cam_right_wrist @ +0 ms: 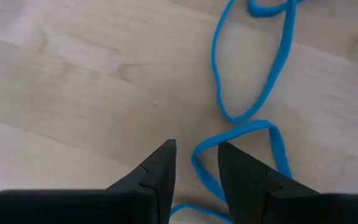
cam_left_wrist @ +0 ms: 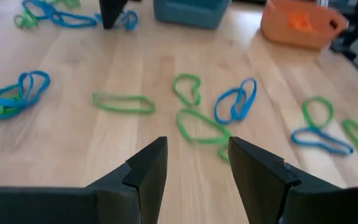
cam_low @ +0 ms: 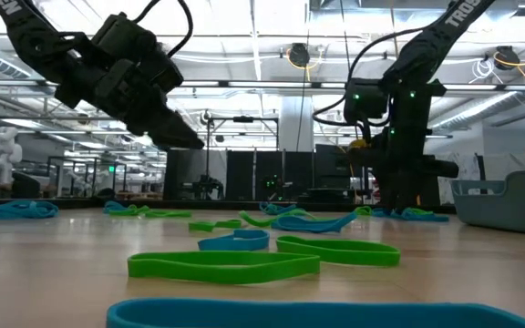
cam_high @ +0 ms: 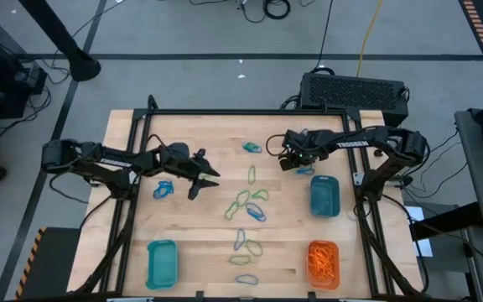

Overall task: Sort rubber bands into baskets
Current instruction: Put the blue rubber band into the dark blue bin

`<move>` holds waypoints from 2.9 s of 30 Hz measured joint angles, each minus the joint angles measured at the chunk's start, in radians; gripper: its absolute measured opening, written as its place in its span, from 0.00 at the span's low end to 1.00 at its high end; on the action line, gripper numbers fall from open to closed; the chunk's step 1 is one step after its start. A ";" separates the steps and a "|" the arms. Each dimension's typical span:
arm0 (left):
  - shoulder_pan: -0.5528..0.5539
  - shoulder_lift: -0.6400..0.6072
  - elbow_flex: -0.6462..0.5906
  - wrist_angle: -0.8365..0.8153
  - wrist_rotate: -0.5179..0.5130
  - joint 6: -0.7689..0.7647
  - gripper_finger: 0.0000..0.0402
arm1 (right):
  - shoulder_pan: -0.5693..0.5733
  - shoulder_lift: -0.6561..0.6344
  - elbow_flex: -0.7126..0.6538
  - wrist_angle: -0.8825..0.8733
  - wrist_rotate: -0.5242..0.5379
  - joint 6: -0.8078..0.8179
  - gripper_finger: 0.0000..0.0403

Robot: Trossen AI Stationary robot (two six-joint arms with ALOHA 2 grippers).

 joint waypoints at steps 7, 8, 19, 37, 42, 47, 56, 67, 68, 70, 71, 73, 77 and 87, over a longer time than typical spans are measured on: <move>0.001 -0.031 0.000 -0.029 -0.006 0.036 0.44 | 0.020 0.007 0.000 -0.016 -0.001 0.003 0.19; 0.001 -0.034 0.000 -0.026 -0.006 0.036 0.44 | 0.023 0.012 0.000 -0.017 -0.005 0.003 0.16; 0.001 -0.035 0.000 0.013 -0.006 0.039 0.44 | 0.028 0.016 0.014 -0.036 0.005 -0.072 0.01; -0.027 -0.031 0.000 0.139 -0.006 0.062 0.44 | 0.355 -0.084 0.441 -0.543 0.020 0.068 0.00; -0.058 -0.031 0.000 0.150 -0.004 0.062 0.44 | 0.484 -0.109 0.452 -0.645 0.068 0.238 0.00; -0.070 -0.031 0.000 0.170 -0.003 0.061 0.44 | 0.579 -0.111 0.423 -0.726 0.070 0.374 0.00; -0.074 -0.031 0.000 0.212 -0.004 0.037 0.44 | 0.633 -0.112 0.283 -0.732 0.058 0.429 0.00; -0.074 -0.031 0.000 0.223 -0.004 0.044 0.44 | 0.631 -0.112 0.134 -0.700 0.043 0.478 0.00; -0.074 -0.031 0.000 0.222 -0.004 0.044 0.44 | 0.631 -0.112 0.130 -0.703 0.043 0.479 0.00; -0.074 -0.031 0.000 0.222 -0.005 0.044 0.44 | 0.631 -0.112 0.129 -0.701 0.043 0.479 0.00; -0.074 -0.031 0.000 0.222 -0.005 0.044 0.44 | 0.631 -0.112 0.129 -0.701 0.043 0.479 0.00; -0.074 -0.031 0.000 0.222 -0.005 0.044 0.44 | 0.630 -0.112 0.129 -0.701 0.042 0.479 0.01; -0.074 -0.031 0.000 0.222 -0.005 0.044 0.44 | 0.630 -0.112 0.129 -0.699 0.038 0.479 0.06; -0.074 -0.031 0.000 0.214 -0.005 0.042 0.44 | 0.630 -0.112 0.129 -0.700 -0.032 0.477 0.22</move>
